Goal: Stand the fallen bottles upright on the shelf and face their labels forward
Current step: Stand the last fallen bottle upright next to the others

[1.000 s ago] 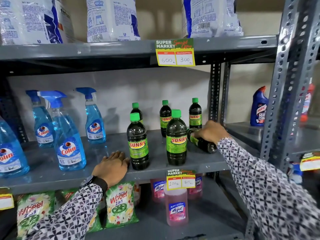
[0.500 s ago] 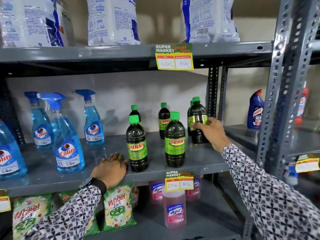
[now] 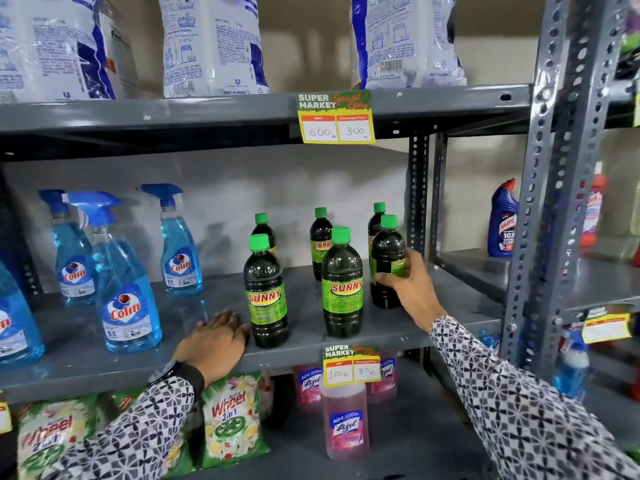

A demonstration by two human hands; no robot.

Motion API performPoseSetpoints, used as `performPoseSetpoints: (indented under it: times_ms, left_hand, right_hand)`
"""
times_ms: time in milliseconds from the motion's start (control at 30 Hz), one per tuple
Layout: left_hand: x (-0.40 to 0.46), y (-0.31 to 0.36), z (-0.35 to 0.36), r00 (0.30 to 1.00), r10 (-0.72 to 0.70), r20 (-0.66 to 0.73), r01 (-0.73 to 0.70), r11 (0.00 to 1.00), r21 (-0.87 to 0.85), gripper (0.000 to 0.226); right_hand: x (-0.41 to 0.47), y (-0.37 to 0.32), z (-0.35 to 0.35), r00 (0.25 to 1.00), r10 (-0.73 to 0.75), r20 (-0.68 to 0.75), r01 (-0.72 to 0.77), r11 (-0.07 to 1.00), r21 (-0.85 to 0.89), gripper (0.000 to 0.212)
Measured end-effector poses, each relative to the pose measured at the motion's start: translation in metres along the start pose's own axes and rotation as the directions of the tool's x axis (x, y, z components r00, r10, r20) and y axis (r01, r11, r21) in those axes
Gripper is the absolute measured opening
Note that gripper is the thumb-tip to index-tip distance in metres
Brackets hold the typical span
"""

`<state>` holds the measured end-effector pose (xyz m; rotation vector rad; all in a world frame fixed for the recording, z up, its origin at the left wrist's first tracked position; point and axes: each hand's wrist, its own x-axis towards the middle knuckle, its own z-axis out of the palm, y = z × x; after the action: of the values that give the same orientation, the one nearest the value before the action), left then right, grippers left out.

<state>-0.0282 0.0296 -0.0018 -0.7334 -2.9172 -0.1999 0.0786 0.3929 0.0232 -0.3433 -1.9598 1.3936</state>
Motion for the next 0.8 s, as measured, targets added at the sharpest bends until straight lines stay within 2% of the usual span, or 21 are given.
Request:
performPoseSetpoints:
  times_ms: [100,200,367,533,667,800]
  left_hand:
    - [0.001,0.0,0.0,1.0,-0.001,0.0,0.001,1.0,0.011,0.059]
    - [0.002,-0.001,0.001,1.0,-0.002,0.005,0.002,1.0,0.027,0.059]
    - [0.003,-0.002,0.002,1.0,-0.008,0.009,0.007,1.0,0.008,0.06]
    - [0.006,-0.004,0.001,1.0,-0.001,0.019,0.0,1.0,0.023,0.06]
    - [0.004,-0.003,0.0,1.0,-0.005,0.013,0.005,0.999,-0.036,0.057]
    - [0.001,0.0,-0.001,1.0,0.006,0.0,-0.006,0.999,-0.038,0.054]
  right_hand:
    - [0.002,0.005,-0.002,1.0,0.009,0.023,-0.011,0.998,0.061,0.077]
    - [0.0,0.006,0.0,1.0,-0.01,-0.009,0.01,1.0,-0.02,0.075]
    - [0.014,0.022,0.001,0.997,-0.039,-0.067,0.032,0.994,-0.103,0.097]
    - [0.007,0.009,-0.004,1.0,0.016,0.002,-0.016,1.0,0.006,0.076]
    - [0.0,0.009,0.0,0.999,0.038,-0.021,-0.039,0.998,-0.041,0.065]
    - [0.01,0.02,0.001,0.999,-0.013,-0.049,0.008,0.995,-0.096,0.086]
